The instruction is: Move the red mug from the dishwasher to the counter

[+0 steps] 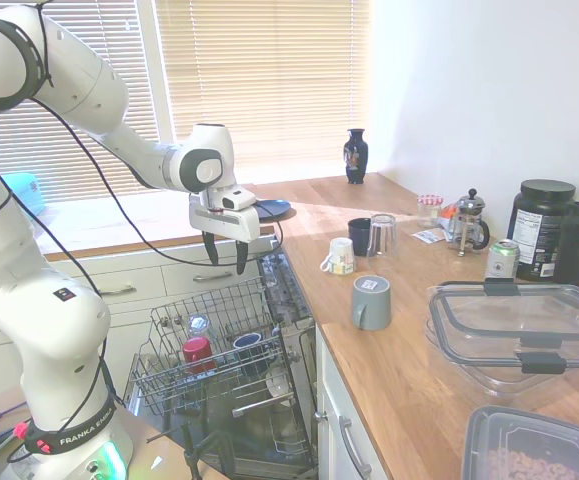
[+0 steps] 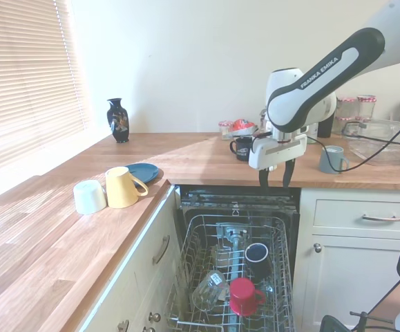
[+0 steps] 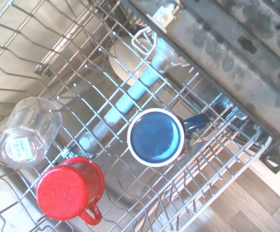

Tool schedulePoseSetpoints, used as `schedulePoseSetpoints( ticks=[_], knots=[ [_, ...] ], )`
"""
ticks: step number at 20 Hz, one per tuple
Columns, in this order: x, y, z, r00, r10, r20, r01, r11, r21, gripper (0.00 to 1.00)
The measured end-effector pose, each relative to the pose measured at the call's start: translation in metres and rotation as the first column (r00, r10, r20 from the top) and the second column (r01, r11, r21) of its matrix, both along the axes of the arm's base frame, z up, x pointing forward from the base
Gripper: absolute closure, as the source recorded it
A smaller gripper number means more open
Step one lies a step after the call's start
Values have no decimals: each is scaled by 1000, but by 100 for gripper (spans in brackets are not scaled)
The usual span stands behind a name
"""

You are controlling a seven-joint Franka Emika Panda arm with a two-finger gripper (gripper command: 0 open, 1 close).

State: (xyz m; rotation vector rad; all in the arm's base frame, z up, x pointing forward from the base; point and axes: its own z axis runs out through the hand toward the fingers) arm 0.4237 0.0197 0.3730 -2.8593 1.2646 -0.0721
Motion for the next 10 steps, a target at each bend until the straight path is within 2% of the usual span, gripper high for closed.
schedulePoseSetpoints(
  ticks=[5, 10],
  knots=[
    [-5, 2, -9, 1000, 3, -17, -3, 1000, -2, 0],
    [-25, 27, -41, 996, 77, -35, -78, 997, -25, 0]
  ],
)
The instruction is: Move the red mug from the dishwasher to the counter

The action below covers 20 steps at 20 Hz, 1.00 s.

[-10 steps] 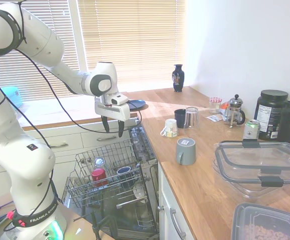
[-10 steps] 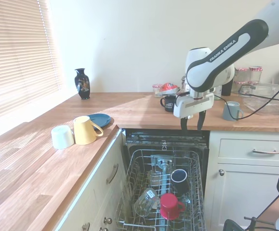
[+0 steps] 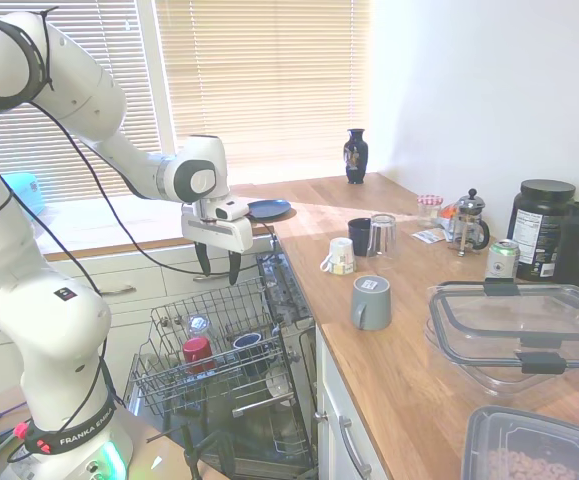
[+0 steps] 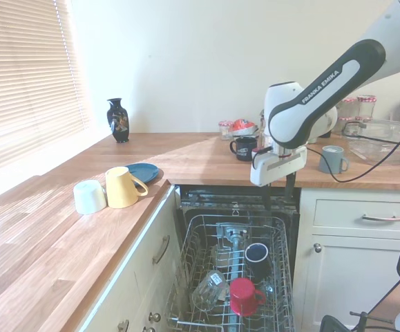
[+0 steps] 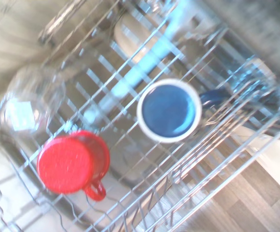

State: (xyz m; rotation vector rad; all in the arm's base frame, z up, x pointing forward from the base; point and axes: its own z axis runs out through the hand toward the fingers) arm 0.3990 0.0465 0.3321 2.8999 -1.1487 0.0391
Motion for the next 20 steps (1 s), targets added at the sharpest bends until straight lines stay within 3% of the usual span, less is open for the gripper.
schedulePoseSetpoints(
  ticks=[5, 12, 20],
  knots=[
    [-16, 38, -61, 987, 151, -47, -154, 985, -73, 0],
    [-22, 99, -148, 933, 334, -132, -351, 926, -141, 0],
    [-14, 139, -229, 880, 436, -189, -465, 871, -159, 0]
  ],
)
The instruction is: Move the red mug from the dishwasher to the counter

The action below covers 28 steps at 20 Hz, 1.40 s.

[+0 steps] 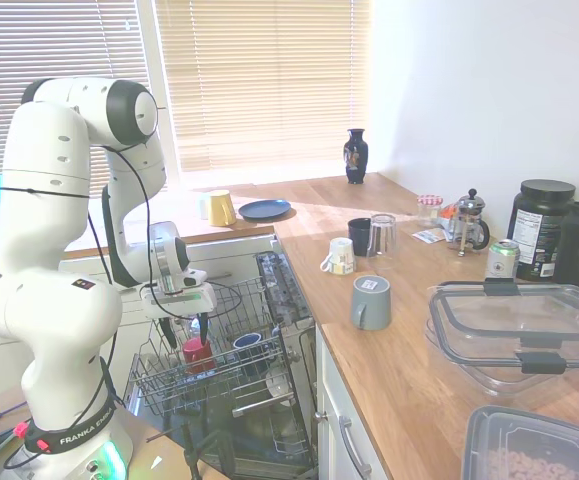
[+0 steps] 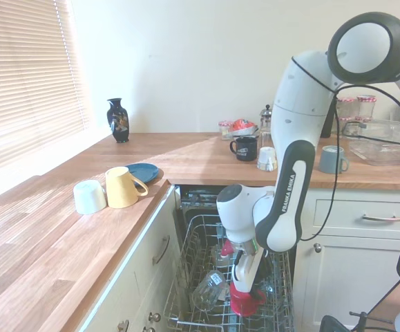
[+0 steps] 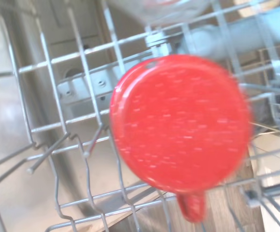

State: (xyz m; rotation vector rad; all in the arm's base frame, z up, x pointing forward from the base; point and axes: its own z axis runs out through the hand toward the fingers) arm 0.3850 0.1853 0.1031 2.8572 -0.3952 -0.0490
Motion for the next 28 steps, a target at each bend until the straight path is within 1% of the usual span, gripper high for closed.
schedulePoseSetpoints(
  ticks=[3, 5, 13, 18, 19, 28],
  knots=[
    [-3, 0, -20, 998, 55, -5, -55, 998, -30, 0],
    [-1, 1, -30, 997, 75, -4, -75, 997, -34, 0],
    [17, -5, -63, 996, 92, 8, -92, 995, -27, 0],
    [29, -7, -67, 993, 114, 27, -114, 993, -15, 0],
    [31, -7, -68, 992, 120, 28, -120, 993, -14, 100],
    [28, -4, -79, 989, 147, 30, -148, 989, 16, 100]
  ],
)
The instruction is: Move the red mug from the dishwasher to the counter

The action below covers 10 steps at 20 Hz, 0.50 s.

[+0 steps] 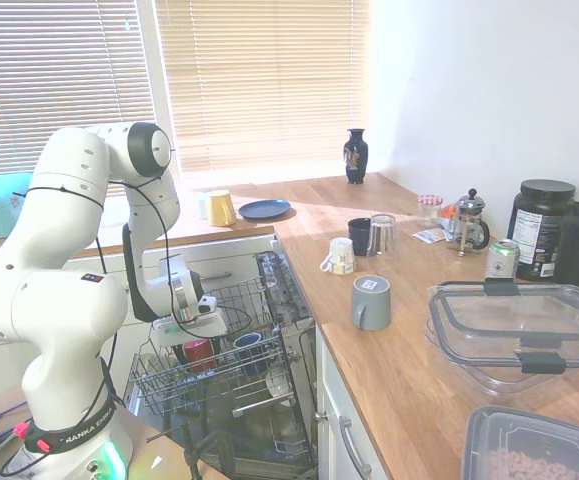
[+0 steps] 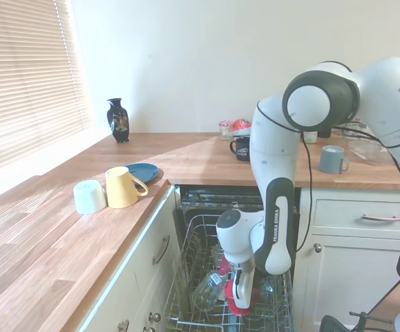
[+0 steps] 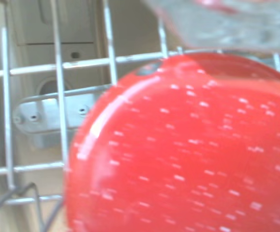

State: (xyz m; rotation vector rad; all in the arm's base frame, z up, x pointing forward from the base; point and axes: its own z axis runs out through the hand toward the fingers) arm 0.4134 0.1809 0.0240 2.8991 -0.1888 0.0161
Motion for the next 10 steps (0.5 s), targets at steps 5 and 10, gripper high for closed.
schedulePoseSetpoints(
  ticks=[5, 10],
  knots=[
    [0, 8, 2, 1000, 5, 6, -5, 1000, 6, 100],
    [-3, 8, 1, 1000, 0, 0, 0, 1000, -3, 100]
  ],
)
